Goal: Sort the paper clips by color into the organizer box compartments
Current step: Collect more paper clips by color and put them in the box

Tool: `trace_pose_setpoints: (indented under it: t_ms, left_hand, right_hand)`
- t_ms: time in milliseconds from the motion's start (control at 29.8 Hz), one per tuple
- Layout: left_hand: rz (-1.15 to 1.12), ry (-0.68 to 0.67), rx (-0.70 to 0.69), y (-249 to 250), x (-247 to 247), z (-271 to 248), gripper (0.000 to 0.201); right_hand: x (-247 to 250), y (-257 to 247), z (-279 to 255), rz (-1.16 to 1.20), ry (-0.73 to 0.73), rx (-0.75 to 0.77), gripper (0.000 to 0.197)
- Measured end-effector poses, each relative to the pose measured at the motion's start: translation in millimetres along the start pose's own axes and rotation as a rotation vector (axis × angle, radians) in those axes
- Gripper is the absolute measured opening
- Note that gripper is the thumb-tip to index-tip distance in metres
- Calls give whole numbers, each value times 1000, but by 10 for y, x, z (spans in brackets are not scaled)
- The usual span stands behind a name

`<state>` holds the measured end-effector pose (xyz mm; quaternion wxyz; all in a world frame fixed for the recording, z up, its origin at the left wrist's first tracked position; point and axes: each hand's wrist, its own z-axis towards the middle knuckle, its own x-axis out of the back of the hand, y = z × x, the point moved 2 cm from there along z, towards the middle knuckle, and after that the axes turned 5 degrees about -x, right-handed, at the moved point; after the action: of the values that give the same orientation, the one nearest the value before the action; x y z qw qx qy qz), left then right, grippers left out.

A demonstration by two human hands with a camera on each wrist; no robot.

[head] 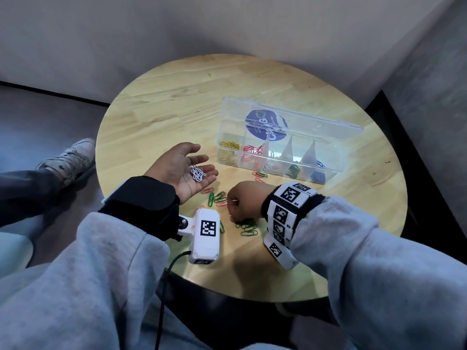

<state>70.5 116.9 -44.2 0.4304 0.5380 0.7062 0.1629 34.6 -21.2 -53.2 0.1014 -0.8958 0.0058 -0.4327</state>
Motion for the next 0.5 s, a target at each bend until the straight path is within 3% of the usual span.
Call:
trace_pose_setpoints:
  t_ms: [67,168,269,370,504]
  left_hand:
    - [-2,-15,-10,22,-23,-3,29]
    - [0,-35,-40,61,-72,-21,29]
    - [0,-43,-47,75,-128,-46,30]
    - [-16,-74,-44,50,-190,-81,33]
    - [-81,-165,-36,27,-377,-145,38]
  right_hand:
    - [-2,29,-10,74,-11,-13,21]
    - [79,140,-70,251,-39,-59,16]
    - [208,321,-171,714,-59,-143,11]
    - [313,532,-290,1190,-23,-177,20]
    - [362,741,-506,1469,-37,-132,24]
